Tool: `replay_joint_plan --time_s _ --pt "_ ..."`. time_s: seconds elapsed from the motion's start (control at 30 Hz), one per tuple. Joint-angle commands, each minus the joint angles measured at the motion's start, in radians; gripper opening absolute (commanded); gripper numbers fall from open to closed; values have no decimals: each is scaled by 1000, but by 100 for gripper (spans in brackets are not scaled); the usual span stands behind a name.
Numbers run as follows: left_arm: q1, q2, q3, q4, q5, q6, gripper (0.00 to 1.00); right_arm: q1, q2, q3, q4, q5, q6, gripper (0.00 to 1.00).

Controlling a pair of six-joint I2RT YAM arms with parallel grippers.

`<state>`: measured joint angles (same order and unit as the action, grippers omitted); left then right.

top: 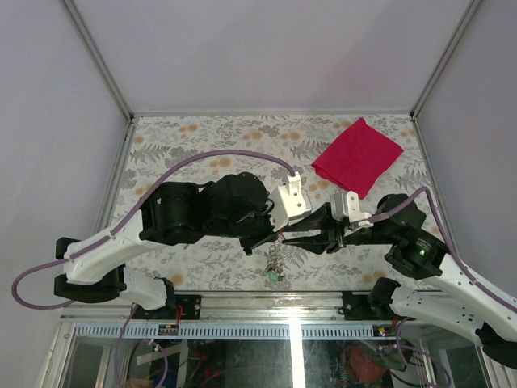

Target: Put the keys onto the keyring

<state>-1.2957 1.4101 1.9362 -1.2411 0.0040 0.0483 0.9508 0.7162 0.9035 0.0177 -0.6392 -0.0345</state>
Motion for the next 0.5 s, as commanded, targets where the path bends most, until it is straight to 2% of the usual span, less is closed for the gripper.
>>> replay_joint_plan --time_s 0.0,0.33,0.47 --pt "-3 -17 69 -7 -15 -3 0 6 21 7 22 -33 10 34" --pt "-4 -15 75 -3 -5 11 0 5 82 10 36 -69 -4 35" --pt "-3 -14 73 -2 -3 18 0 6 100 13 61 -94 5 32"
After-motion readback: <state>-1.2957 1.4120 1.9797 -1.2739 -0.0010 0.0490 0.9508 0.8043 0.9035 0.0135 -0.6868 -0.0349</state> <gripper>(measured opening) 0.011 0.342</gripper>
